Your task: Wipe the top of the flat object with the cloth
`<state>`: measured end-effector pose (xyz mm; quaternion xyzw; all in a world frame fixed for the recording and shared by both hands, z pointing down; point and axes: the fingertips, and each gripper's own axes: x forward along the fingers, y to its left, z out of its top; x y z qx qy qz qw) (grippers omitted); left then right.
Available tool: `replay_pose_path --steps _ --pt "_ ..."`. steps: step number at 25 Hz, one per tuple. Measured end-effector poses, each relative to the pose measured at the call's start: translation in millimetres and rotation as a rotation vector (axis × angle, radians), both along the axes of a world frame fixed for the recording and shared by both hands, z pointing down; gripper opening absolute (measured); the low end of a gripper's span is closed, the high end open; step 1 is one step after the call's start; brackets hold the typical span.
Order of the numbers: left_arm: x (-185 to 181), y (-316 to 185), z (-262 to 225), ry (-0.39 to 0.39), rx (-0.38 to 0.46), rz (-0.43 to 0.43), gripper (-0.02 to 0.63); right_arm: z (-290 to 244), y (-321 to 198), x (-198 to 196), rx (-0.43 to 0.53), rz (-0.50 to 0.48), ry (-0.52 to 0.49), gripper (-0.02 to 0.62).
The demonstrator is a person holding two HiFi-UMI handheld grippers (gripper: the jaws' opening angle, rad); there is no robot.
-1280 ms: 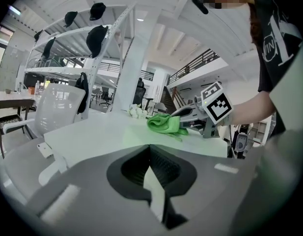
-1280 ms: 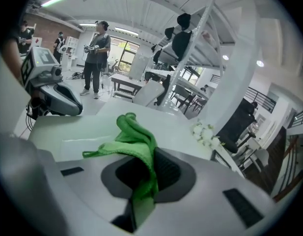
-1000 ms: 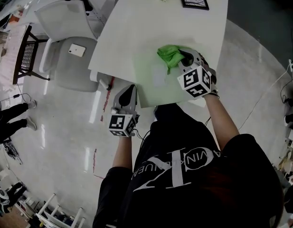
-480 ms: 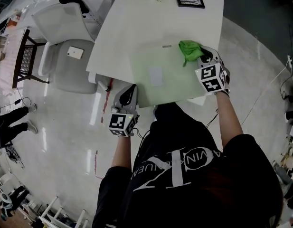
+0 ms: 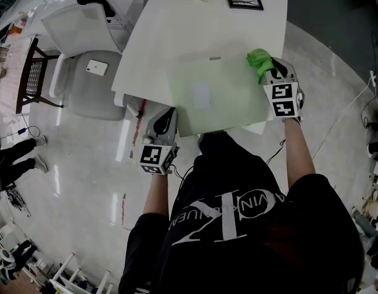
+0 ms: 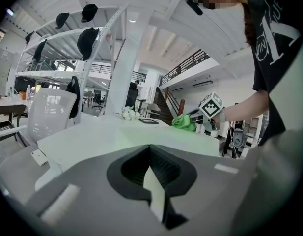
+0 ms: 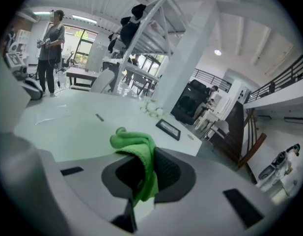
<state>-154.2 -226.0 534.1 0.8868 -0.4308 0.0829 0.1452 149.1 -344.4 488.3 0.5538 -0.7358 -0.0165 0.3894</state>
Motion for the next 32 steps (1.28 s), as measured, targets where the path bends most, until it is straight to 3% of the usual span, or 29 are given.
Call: replay_pose_path --steps 4,9,15,20,24,26,32 --pt "-3.6 3.1 0.1 0.005 -0.001 -0.015 0.011 -23.1 -1.3 -35.2 0.057 -0.072 -0.069 0.031" --pt "-9.5 7.9 -4.6 0.016 0.004 -0.05 0.011 -33.7 1.3 -109.6 0.068 -0.251 -0.132 0.031" --pt "-21.5 14.6 -12.6 0.015 0.022 -0.097 0.011 -21.4 19.3 -206.1 0.023 -0.493 -0.119 0.031" --pt "-40.8 26.4 -16.1 0.014 0.022 -0.156 0.011 0.6 39.5 -263.5 -0.03 -0.642 -0.074 0.031" --pt "-53.7 35.6 -13.0 0.014 0.012 -0.198 0.011 33.2 58.7 -282.0 -0.016 -0.807 0.169 0.031" --pt "-57.2 39.3 -10.6 0.013 0.005 -0.21 0.011 44.7 67.2 -284.7 -0.017 -0.858 0.234 0.029" --pt "-56.1 39.1 -12.8 0.009 0.009 -0.206 0.011 28.9 60.1 -278.3 -0.02 -0.805 0.144 0.031"
